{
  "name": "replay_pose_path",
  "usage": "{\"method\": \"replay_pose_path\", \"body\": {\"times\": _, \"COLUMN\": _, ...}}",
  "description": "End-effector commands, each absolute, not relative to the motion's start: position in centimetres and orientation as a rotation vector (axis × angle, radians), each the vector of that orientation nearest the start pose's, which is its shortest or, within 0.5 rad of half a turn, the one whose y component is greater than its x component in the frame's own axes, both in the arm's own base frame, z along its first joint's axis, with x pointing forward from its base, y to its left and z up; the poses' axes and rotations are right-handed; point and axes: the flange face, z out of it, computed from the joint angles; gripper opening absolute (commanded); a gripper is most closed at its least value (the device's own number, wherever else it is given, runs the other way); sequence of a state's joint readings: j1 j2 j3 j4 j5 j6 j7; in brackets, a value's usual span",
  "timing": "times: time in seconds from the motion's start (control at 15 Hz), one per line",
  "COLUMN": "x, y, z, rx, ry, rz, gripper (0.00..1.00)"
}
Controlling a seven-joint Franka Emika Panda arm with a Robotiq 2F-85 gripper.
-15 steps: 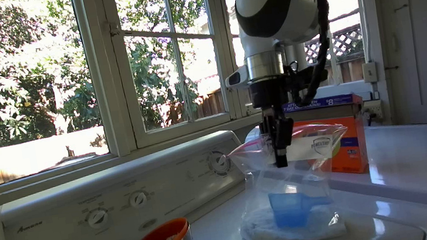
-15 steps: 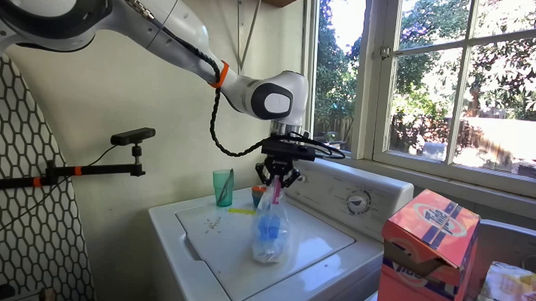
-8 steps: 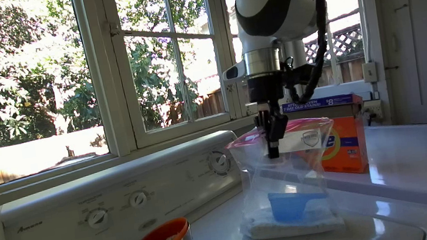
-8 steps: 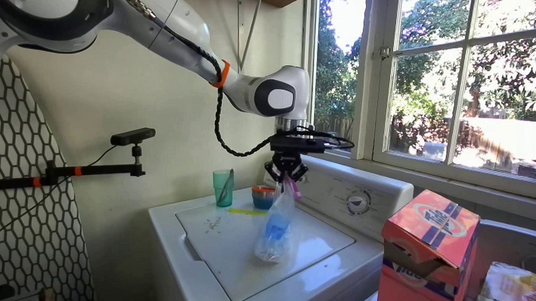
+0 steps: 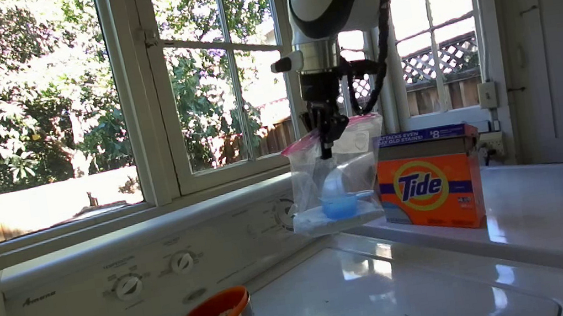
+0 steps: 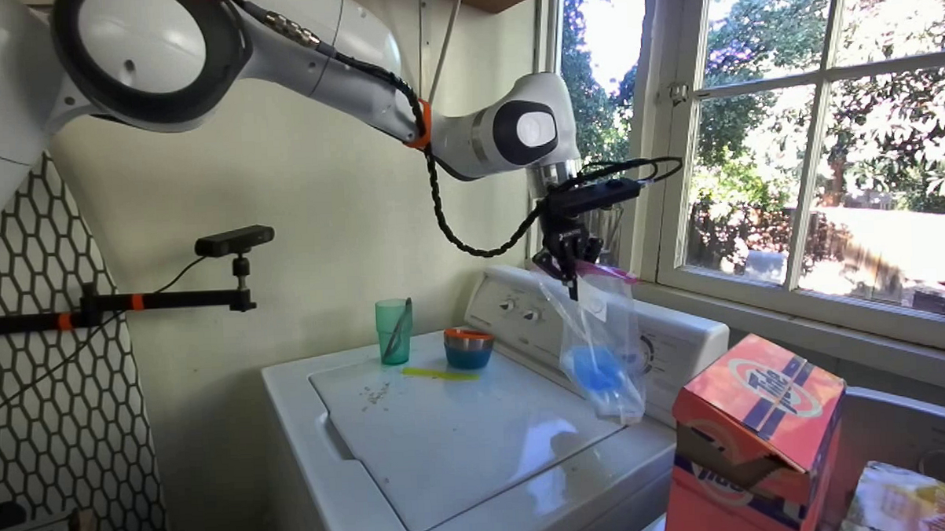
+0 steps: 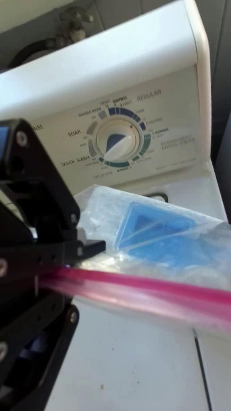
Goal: Move the plastic bag forward and turn on the washing machine
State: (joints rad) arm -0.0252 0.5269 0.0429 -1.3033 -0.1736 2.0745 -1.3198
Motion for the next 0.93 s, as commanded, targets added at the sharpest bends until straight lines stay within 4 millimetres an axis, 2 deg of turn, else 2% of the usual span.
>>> {"method": "replay_pose_path", "body": {"times": 0.0, "x": 77.1, "y": 0.4, "z": 48.0, "rx": -2.478, "ry": -2.465, "rz": -0.206, "gripper": 0.00}}
{"method": "replay_pose_path", "body": {"times": 0.2, "x": 78.8, "y": 0.0, "z": 48.0, "rx": -2.326, "ry": -2.658, "rz": -0.224, "gripper": 0.00}}
{"method": "replay_pose_path", "body": {"times": 0.33, "x": 79.7, "y": -0.2, "z": 47.4, "rx": -2.263, "ry": -2.721, "rz": -0.238, "gripper": 0.00}}
{"method": "replay_pose_path", "body": {"times": 0.87, "x": 81.1, "y": 0.1, "z": 43.9, "rx": -2.064, "ry": -2.838, "rz": -0.238, "gripper": 0.00}}
